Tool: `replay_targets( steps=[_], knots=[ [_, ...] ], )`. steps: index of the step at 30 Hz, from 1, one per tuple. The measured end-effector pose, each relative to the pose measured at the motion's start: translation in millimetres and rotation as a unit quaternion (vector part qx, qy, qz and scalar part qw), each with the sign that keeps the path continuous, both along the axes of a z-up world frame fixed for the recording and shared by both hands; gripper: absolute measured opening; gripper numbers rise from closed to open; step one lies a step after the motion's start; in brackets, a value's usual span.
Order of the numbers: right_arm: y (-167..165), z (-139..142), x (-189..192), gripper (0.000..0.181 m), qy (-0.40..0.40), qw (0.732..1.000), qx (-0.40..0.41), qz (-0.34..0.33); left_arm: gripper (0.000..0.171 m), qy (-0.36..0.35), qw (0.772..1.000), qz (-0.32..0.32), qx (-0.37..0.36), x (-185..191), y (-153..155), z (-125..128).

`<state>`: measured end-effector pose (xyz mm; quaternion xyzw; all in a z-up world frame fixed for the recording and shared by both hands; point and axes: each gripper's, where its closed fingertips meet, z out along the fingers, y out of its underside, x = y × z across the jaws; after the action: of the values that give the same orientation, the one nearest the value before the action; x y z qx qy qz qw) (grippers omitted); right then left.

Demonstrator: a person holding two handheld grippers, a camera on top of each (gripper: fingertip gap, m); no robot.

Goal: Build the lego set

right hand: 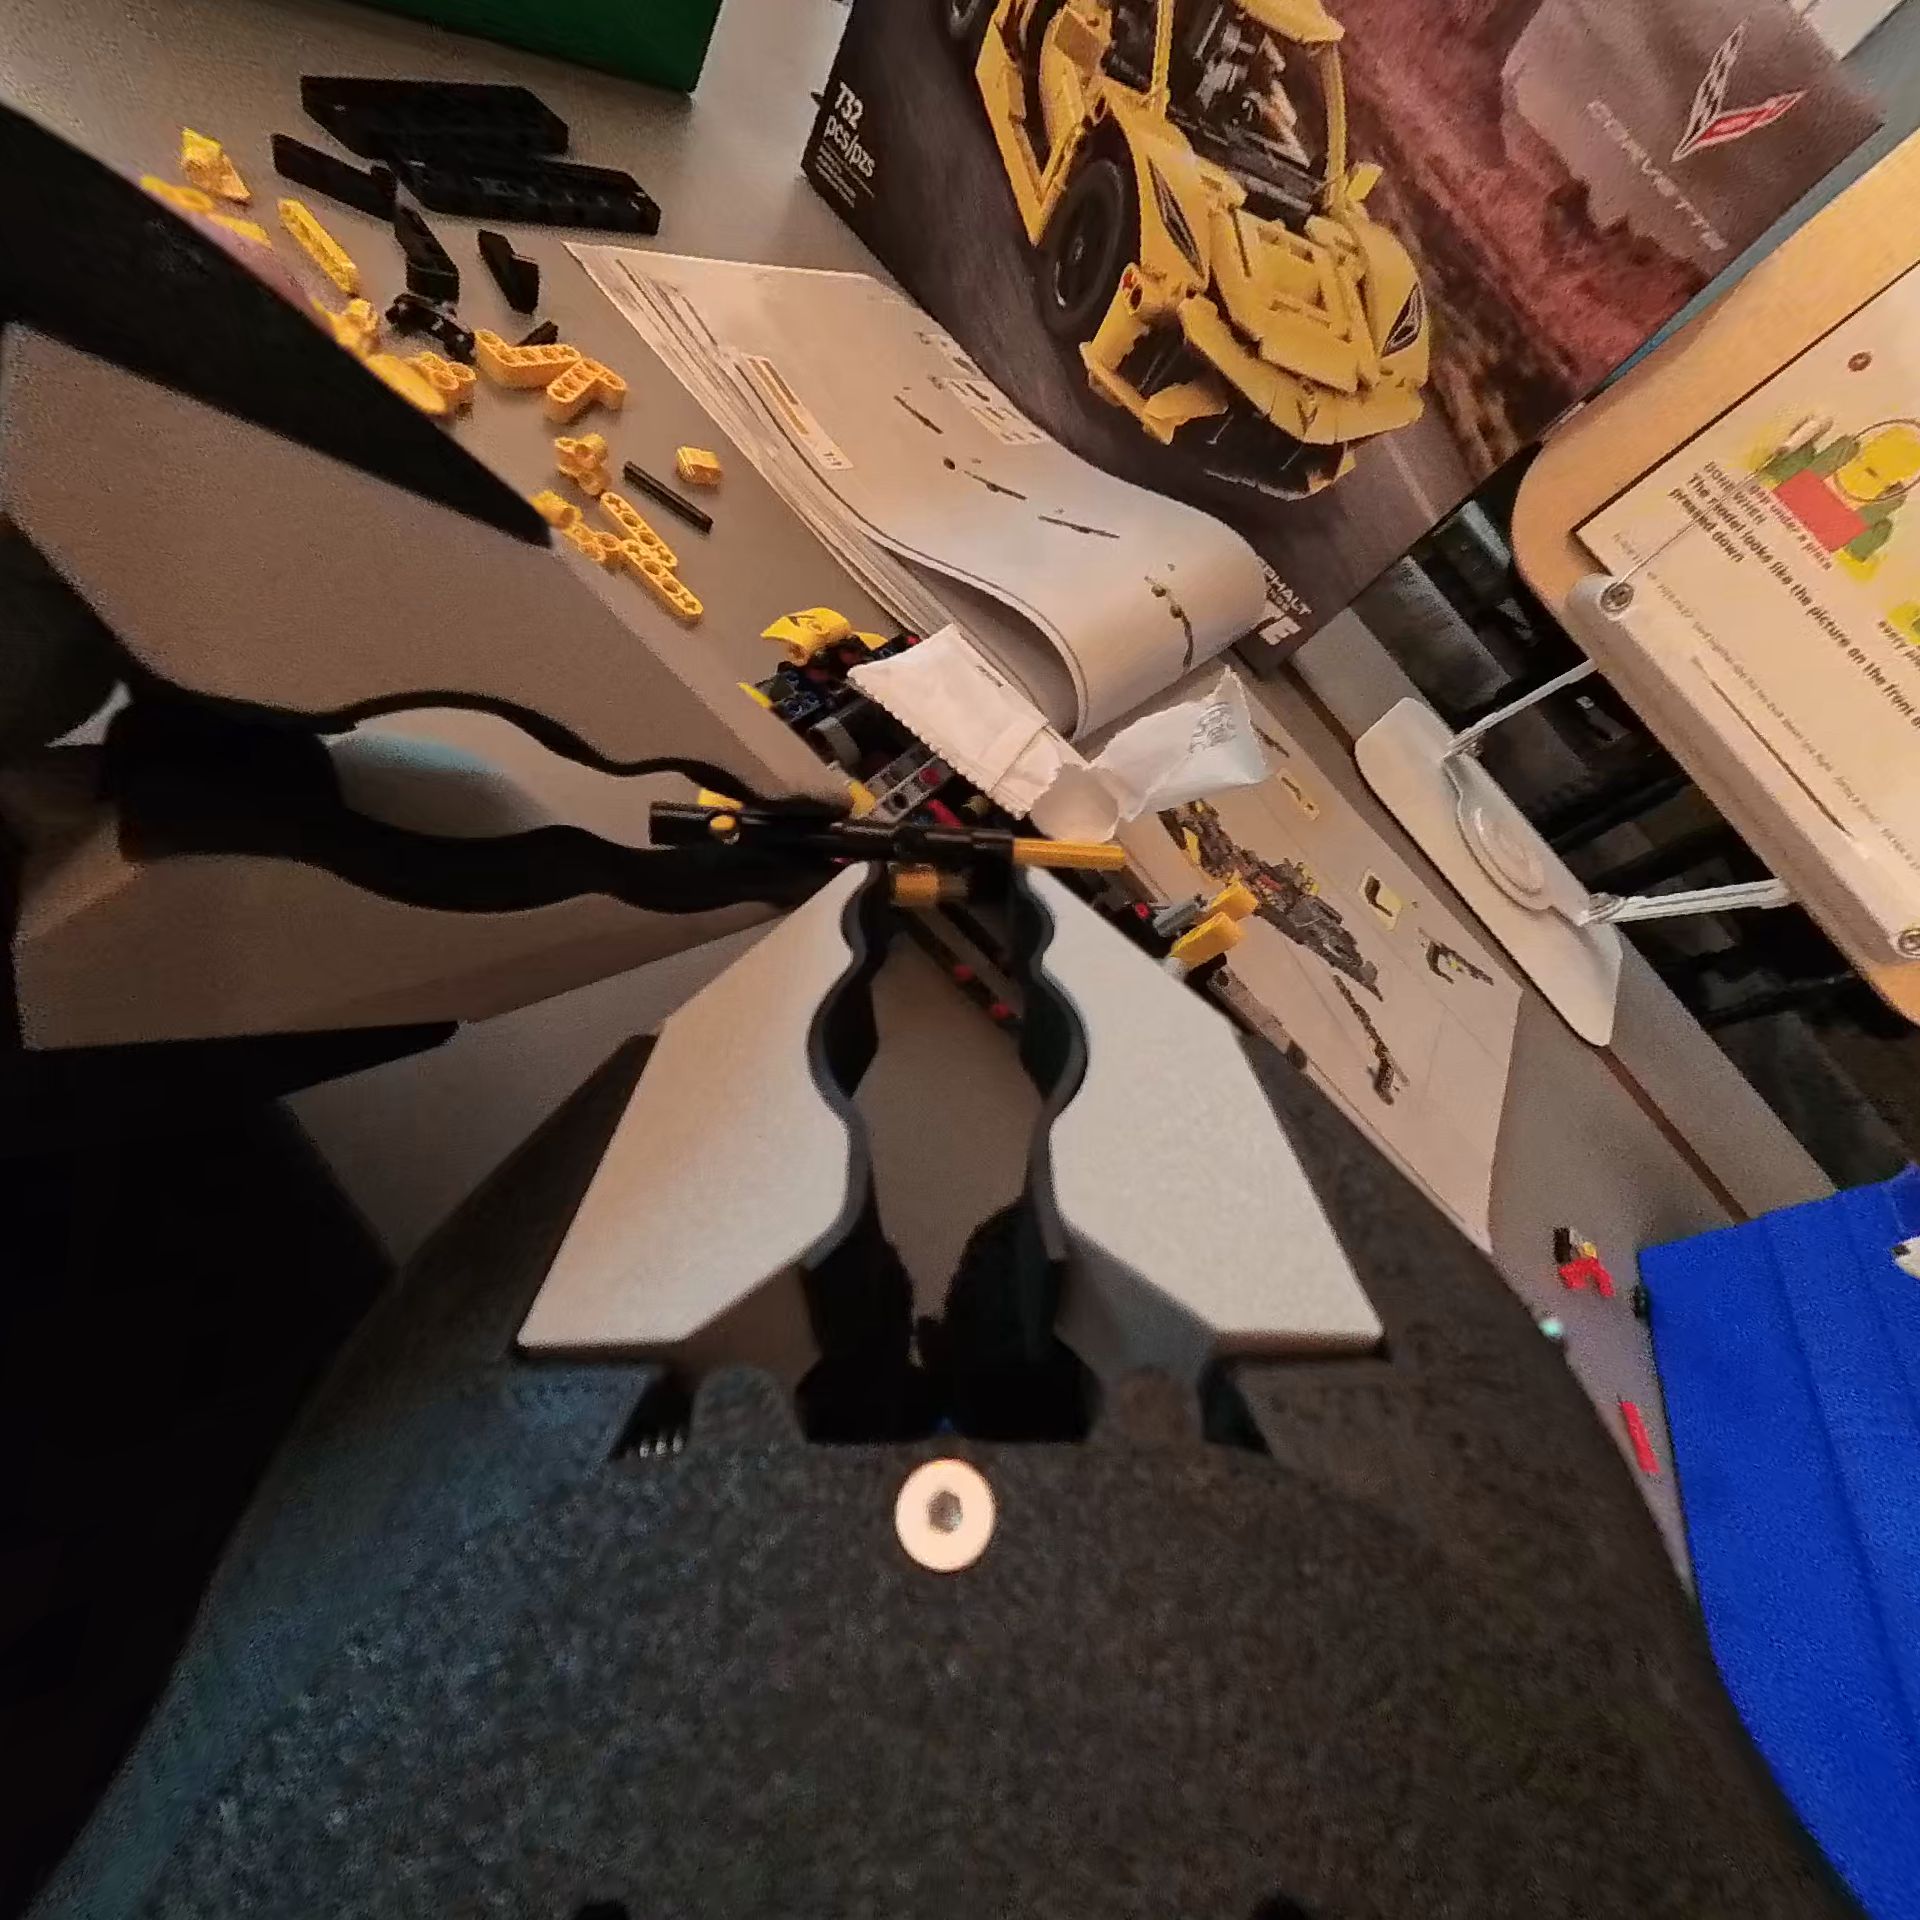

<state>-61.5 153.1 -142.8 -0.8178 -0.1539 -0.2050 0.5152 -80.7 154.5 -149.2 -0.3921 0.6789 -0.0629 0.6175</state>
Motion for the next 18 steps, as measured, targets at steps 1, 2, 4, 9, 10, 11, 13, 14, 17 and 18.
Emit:
replay_targets(
  steps=[1,2,4,9,10,11,13,14,17,18],
  knots=[
    [0.0,0.6,0.1,0.021,-0.001,1.000,0.002,0.001,0.005,-0.001,1.000,0.000,0.002,0.1,-0.1,0.6],
    [-0.1,1.1,0.0,0.021,-0.006,1.000,0.004,0.000,0.005,-0.001,1.000,0.001,0.002,0.0,-0.1,0.5],
    [-0.3,0.5,-0.1,0.021,-0.006,1.000,0.003,-0.003,0.005,0.000,1.000,0.002,0.007,-0.2,0.0,0.5],
    [-1.6,-0.5,-0.3,0.021,0.002,1.000,-0.001,-0.002,0.005,0.002,1.000,0.000,0.020,-0.3,-1.5,0.4],
    [-1.9,-1.0,-0.2,0.021,0.004,1.000,-0.002,-0.002,0.005,0.003,1.000,-0.001,0.023,-0.2,-1.8,0.2],
    [-2.2,-1.3,-0.1,0.021,0.001,1.000,-0.003,-0.001,0.004,0.005,1.000,-0.001,0.028,-0.1,-2.0,-0.2],
    [-2.7,-2.2,0.0,0.021,0.004,1.000,-0.008,-0.001,0.004,0.006,0.999,-0.002,0.033,-0.2,-2.4,-0.5],
    [-2.8,-1.7,0.0,0.021,0.006,1.000,-0.006,0.001,0.005,0.004,0.999,-0.002,0.036,-0.2,-2.5,0.3],
    [-3.5,-1.2,0.2,0.021,0.017,1.000,-0.004,0.003,0.005,0.003,0.999,-0.004,0.044,0.0,-3.3,1.1],
    [-3.8,-1.0,0.3,0.020,0.020,1.000,-0.002,0.005,0.005,0.002,0.999,-0.005,0.048,0.0,-3.6,1.4]
  ],
)
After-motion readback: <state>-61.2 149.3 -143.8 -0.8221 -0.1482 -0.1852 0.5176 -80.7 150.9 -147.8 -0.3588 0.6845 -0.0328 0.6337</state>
